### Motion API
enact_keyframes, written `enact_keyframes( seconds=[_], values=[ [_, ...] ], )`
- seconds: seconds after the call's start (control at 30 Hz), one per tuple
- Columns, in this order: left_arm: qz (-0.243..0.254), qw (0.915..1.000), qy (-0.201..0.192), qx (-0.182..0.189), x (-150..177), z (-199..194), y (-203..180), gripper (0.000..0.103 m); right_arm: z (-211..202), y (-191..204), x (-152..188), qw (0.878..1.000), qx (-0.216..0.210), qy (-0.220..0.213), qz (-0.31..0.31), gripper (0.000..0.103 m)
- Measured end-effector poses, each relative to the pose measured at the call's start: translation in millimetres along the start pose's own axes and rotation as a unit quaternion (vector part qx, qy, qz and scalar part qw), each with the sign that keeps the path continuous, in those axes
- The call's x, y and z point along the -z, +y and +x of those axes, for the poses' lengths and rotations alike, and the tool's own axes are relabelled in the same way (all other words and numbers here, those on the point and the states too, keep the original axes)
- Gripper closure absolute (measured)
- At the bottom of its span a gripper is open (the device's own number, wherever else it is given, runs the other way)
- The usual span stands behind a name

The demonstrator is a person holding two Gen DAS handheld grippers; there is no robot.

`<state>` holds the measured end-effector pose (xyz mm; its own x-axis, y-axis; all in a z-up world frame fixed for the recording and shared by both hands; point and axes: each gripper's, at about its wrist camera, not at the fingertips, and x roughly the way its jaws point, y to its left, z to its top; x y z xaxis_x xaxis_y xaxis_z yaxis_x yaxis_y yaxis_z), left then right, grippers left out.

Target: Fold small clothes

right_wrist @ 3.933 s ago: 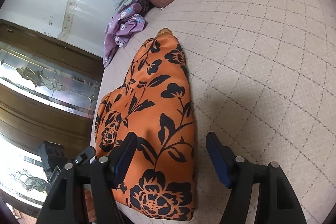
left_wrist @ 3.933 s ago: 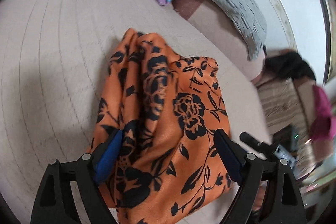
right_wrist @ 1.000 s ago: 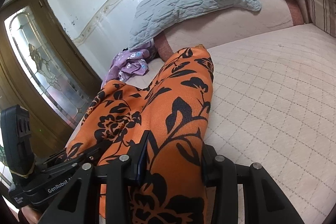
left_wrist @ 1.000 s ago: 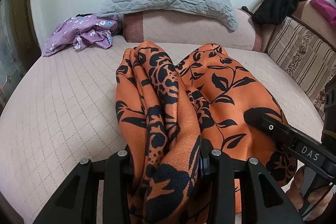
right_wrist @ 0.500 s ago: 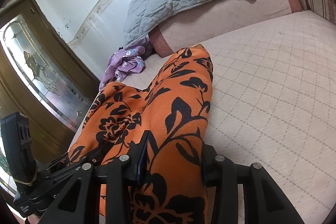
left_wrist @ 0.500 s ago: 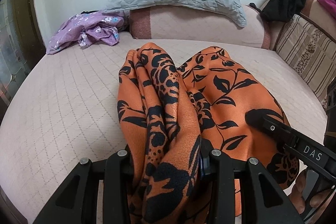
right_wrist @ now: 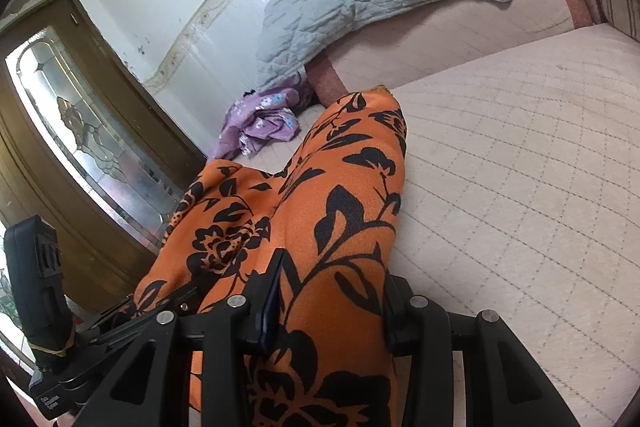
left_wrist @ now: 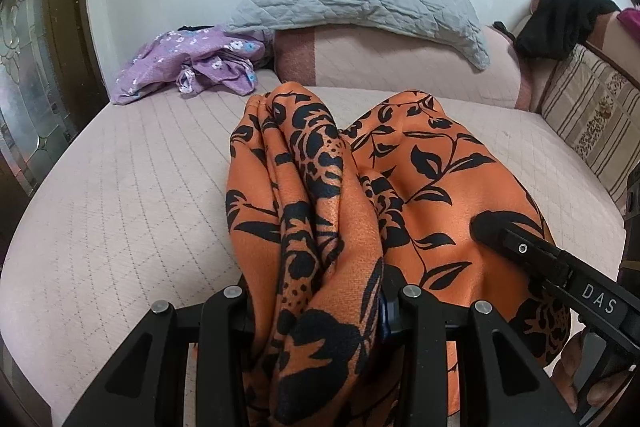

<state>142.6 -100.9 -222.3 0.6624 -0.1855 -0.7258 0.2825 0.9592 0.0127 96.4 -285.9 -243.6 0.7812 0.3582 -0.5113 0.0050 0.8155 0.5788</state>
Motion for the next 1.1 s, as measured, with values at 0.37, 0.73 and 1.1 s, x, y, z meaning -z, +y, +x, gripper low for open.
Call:
enact_keyframes(
  seconds=[0.37, 0.73, 1.1],
  values=[
    [-0.005, 0.9978, 0.065, -0.015, 16, 28, 3, 0.062, 26, -15, 16, 0.997, 0.015, 0.066, 0.037, 0.061],
    [0.010, 0.9967, 0.073, -0.032, 29, 38, 2, 0.058, 39, -26, 21, 0.994, 0.034, 0.097, 0.045, 0.060],
    [0.018, 0.9965, 0.070, -0.041, 33, 48, 14, 0.031, 44, -37, 25, 0.989, 0.050, 0.125, 0.056, 0.046]
  ],
)
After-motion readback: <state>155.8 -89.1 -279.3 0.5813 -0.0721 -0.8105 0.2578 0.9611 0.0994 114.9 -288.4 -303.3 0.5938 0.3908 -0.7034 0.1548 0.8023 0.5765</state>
